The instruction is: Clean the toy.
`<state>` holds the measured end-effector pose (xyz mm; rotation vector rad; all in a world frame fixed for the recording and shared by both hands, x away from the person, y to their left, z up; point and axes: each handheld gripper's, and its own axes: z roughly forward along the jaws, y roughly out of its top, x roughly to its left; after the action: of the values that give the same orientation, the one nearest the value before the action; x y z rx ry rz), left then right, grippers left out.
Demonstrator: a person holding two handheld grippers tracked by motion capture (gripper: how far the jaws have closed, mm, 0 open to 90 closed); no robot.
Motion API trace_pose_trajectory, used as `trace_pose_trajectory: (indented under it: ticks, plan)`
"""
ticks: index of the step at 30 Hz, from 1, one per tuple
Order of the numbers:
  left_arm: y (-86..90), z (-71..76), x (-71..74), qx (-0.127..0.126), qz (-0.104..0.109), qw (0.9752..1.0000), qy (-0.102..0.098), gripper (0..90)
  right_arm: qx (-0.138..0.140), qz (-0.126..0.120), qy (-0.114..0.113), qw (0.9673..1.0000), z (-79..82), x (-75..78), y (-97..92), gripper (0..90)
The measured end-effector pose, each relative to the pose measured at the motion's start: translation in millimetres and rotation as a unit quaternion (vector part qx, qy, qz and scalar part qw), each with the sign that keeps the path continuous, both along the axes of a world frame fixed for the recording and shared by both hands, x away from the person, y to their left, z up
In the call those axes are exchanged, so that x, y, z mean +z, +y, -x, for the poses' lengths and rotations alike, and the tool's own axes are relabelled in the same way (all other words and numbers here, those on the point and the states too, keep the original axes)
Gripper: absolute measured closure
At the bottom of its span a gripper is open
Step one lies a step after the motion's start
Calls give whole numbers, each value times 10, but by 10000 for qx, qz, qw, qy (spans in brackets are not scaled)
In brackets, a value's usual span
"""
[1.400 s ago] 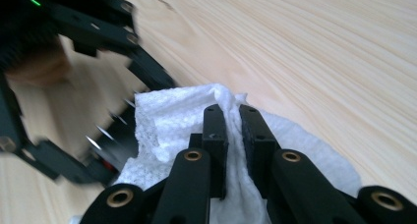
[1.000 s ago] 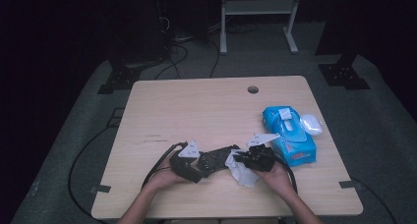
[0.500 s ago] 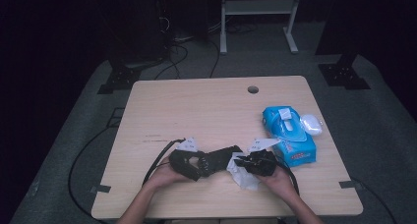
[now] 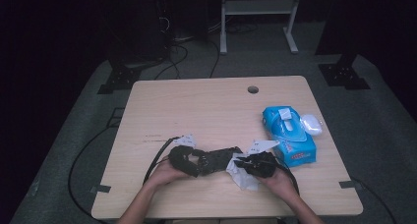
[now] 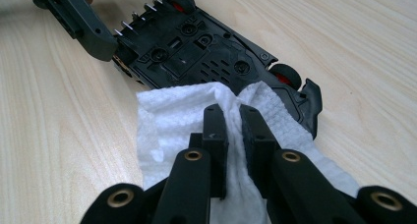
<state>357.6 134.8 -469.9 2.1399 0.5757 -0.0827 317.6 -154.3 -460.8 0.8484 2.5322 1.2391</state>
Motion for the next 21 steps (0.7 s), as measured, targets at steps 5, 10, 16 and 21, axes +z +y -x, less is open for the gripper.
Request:
trace_pose_trajectory:
  ticks: [5, 10, 16, 21]
  plan:
    - [26, -16, 7, 64, 115, 9999, 108, 160, 24, 36, -34, 10000, 18, 1, 9, 821]
    - [67, -47, 9, 224, 137, 9996, 122, 171, 86, 113, -86, 9999, 40, 3, 18, 821]
    - [57, -59, -34, 195, 116, 9993, 309, 218, 68, 119, -127, 9998, 55, -2, 20, 822]
    - [54, -55, -24, 112, 93, 9991, 389, 264, 66, 107, -165, 9998, 84, -11, 20, 822]
